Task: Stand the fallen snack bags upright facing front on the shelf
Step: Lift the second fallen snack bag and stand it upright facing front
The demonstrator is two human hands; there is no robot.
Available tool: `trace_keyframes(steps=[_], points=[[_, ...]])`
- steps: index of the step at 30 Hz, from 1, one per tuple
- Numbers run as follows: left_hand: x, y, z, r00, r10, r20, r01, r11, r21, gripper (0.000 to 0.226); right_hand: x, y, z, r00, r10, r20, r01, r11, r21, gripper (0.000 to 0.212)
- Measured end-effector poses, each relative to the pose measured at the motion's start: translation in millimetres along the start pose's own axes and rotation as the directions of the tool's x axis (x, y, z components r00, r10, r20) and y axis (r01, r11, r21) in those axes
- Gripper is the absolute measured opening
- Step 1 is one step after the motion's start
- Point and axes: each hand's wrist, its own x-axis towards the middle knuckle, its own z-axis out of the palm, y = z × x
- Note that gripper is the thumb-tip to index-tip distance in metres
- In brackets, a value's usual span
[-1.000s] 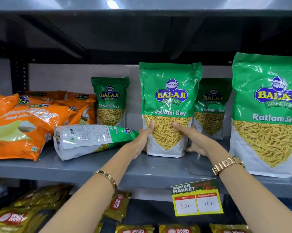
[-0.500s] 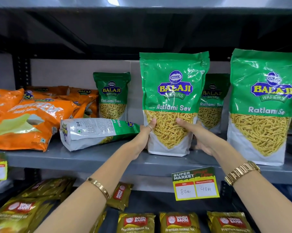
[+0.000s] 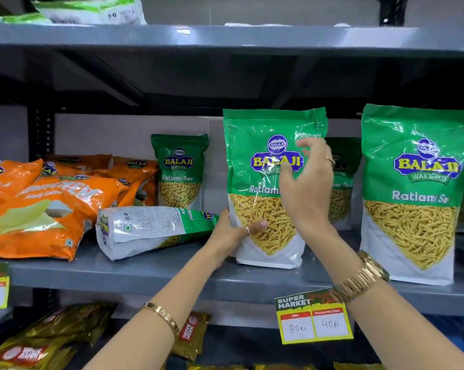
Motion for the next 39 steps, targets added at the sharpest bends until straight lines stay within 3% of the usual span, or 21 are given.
trace_keyframes(steps=[2, 5, 8, 12, 15, 19, 24, 28, 31, 34, 39], points=[[2.5, -3.5, -0.5, 0.999, 0.036, 0.022, -0.036, 0.999, 0.01, 0.046, 13.1, -9.2, 14.6, 0.984, -0.171, 0.039, 0.173, 0.984, -0.036, 0.03], [3.9, -7.1, -0.2, 0.996, 0.071, 0.057, -0.073, 0.997, 0.036, 0.055, 36.5, -12.2, 38.8, 0.926, -0.324, 0.192, 0.35, 0.929, -0.119, 0.036], [2.5, -7.3, -1.3, 0.996, 0.059, 0.065, -0.059, 0.998, 0.01, 0.07, 65.0, -9.2, 59.9, 0.861, -0.378, 0.341, 0.478, 0.831, -0.285, 0.042], [4.4, -11.6, -1.6, 0.995, 0.059, 0.085, -0.061, 0.998, 0.015, 0.077, 97.5, -6.2, 77.8, 0.852, -0.267, 0.451, 0.489, 0.714, -0.501, 0.037], [6.2, -13.9, -2.9, 0.995, 0.046, 0.093, -0.046, 0.999, -0.005, 0.077, 111.2, -11.7, 82.9, 0.871, -0.231, 0.433, 0.464, 0.676, -0.573, 0.028], [6.6, -14.9, -3.5, 0.995, 0.021, 0.093, -0.021, 1.0, 0.002, 0.077, 118.6, -11.9, 84.4, 0.891, -0.249, 0.379, 0.446, 0.63, -0.636, 0.03], [5.0, -13.2, -3.8, 0.993, 0.014, 0.117, -0.014, 1.0, -0.006, 0.08, 92.7, 0.4, 83.0, 0.921, -0.289, 0.263, 0.385, 0.783, -0.488, 0.032], [5.8, -13.2, -2.2, 0.995, 0.013, 0.1, -0.014, 1.0, 0.005, 0.076, 60.8, 10.1, 63.7, 0.956, -0.292, 0.032, 0.279, 0.865, -0.418, 0.048], [6.2, -15.2, -0.5, 0.996, 0.003, 0.087, -0.003, 1.0, -0.001, 0.082, 33.3, 24.7, 48.1, 0.986, -0.033, -0.164, -0.015, 0.959, -0.284, 0.058], [5.6, -13.9, 0.8, 0.998, -0.002, 0.068, 0.002, 1.0, 0.0, 0.073, 13.2, 39.6, 43.3, 0.955, 0.26, -0.142, -0.275, 0.957, -0.094, 0.059], [6.2, -10.7, 3.5, 0.999, -0.024, 0.045, 0.024, 1.0, -0.004, 0.064, 16.4, 45.7, 41.2, 0.951, 0.292, -0.103, -0.297, 0.954, -0.042, 0.047]])
